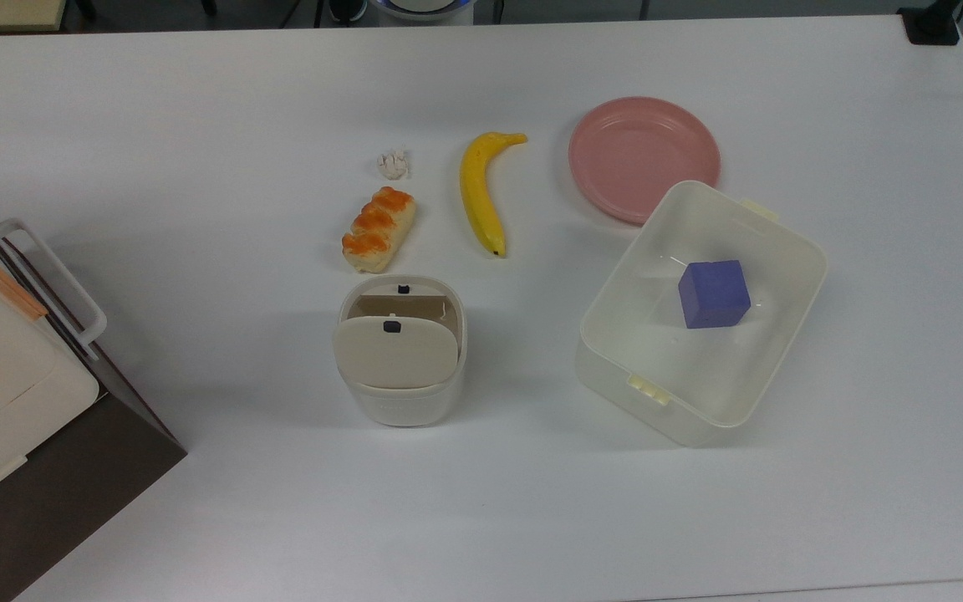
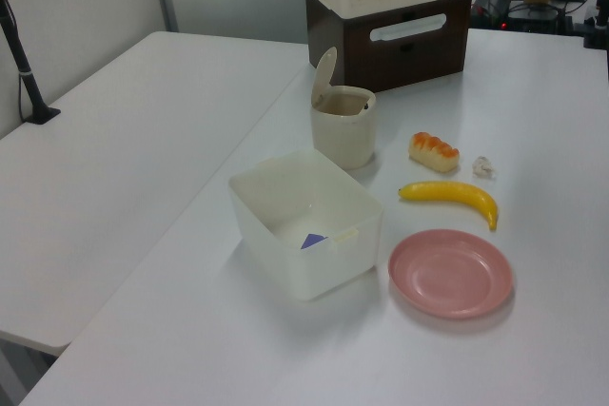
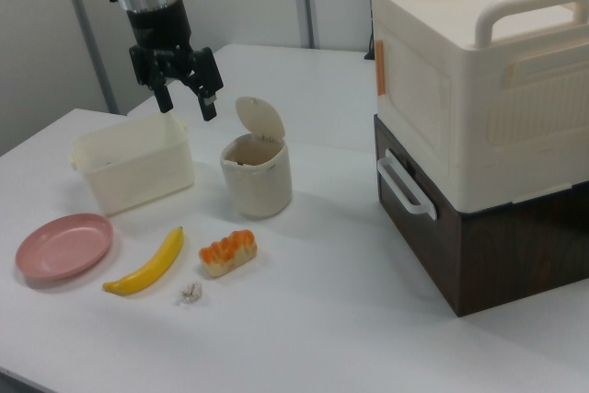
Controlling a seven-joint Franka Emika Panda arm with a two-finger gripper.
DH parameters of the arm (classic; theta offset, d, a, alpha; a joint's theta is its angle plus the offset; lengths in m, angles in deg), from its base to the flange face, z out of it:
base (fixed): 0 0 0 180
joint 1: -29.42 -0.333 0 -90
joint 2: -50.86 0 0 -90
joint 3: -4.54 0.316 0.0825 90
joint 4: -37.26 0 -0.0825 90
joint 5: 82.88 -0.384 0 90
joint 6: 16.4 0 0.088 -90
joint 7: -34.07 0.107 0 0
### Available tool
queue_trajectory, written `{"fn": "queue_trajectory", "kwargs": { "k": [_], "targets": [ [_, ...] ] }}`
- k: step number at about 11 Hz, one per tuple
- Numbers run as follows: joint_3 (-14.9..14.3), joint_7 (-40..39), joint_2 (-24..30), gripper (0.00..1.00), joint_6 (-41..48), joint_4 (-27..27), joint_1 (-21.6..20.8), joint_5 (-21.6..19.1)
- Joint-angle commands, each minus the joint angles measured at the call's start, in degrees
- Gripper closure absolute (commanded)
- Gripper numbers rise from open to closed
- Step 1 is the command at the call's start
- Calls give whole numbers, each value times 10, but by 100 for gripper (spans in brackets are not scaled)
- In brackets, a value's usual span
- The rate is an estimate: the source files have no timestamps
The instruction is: Grab it up and put it in the trash
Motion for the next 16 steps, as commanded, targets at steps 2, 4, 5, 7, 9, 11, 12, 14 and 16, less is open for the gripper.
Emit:
{"fn": "queue_trajectory", "kwargs": {
  "k": [2, 4, 5, 7, 9, 11, 12, 14, 16],
  "targets": [
    [2, 7, 10, 0, 16, -59, -20, 15],
    [14, 9, 9, 0, -7, -99, -26, 29],
    [22, 10, 9, 0, -21, -118, -28, 32],
    [41, 14, 9, 0, -68, -174, -29, 46],
    [46, 21, 8, 0, -106, -215, -29, 56],
    [49, 21, -6, 0, -118, -232, -31, 65],
    [55, 21, -12, 0, -122, -250, -38, 77],
    [56, 21, -19, 0, -132, -277, -40, 94],
    [65, 21, -47, 0, -140, -283, -41, 97]
  ]
}}
